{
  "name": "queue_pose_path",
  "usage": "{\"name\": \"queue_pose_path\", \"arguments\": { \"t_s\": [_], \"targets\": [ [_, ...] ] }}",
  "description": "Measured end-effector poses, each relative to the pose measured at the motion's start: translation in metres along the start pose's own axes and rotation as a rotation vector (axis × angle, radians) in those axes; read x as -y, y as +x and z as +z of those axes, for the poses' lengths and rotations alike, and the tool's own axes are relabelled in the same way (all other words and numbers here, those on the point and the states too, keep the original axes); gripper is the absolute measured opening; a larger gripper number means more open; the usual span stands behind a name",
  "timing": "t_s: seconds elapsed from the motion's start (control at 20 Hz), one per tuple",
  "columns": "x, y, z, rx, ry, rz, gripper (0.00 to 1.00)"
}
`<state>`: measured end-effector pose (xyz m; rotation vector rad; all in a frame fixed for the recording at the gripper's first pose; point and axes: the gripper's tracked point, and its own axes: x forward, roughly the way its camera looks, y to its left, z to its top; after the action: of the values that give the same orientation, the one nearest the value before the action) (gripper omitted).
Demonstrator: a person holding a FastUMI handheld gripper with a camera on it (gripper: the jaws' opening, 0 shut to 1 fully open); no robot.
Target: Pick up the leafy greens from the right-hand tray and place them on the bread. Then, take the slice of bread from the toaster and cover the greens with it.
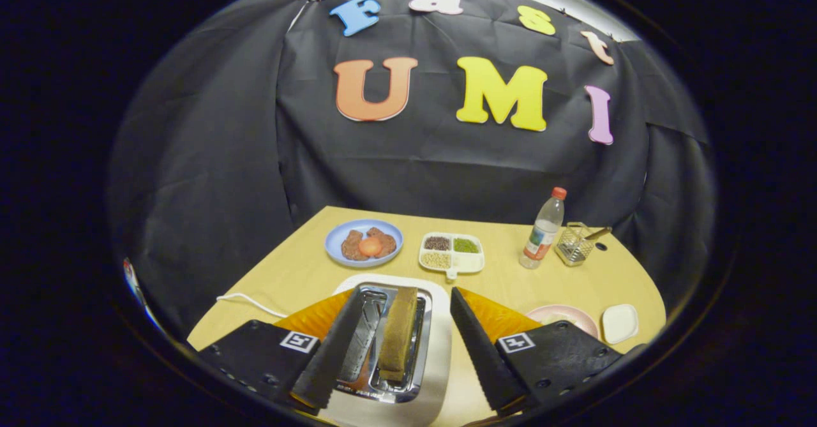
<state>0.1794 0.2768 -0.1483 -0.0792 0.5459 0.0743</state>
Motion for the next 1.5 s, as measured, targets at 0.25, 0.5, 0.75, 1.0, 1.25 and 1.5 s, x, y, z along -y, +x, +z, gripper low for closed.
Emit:
{"name": "queue_pose_path", "arguments": {
  "t_s": [0.25,0.5,0.75,1.0,1.25,1.5],
  "targets": [
    [0.001,0.005,-0.022,-0.127,-0.066,-0.034,0.45],
    [0.0,-0.008,-0.016,-0.122,-0.081,-0.01,0.13],
    [-0.001,-0.026,-0.003,-0.071,-0.086,0.024,0.13],
    [0.003,-0.054,0.023,-0.016,-0.029,0.072,0.13],
    [0.014,-0.104,0.056,0.112,-0.018,0.111,0.13],
    [0.038,-0.152,0.075,0.221,-0.015,0.102,0.13]
  ]
}}
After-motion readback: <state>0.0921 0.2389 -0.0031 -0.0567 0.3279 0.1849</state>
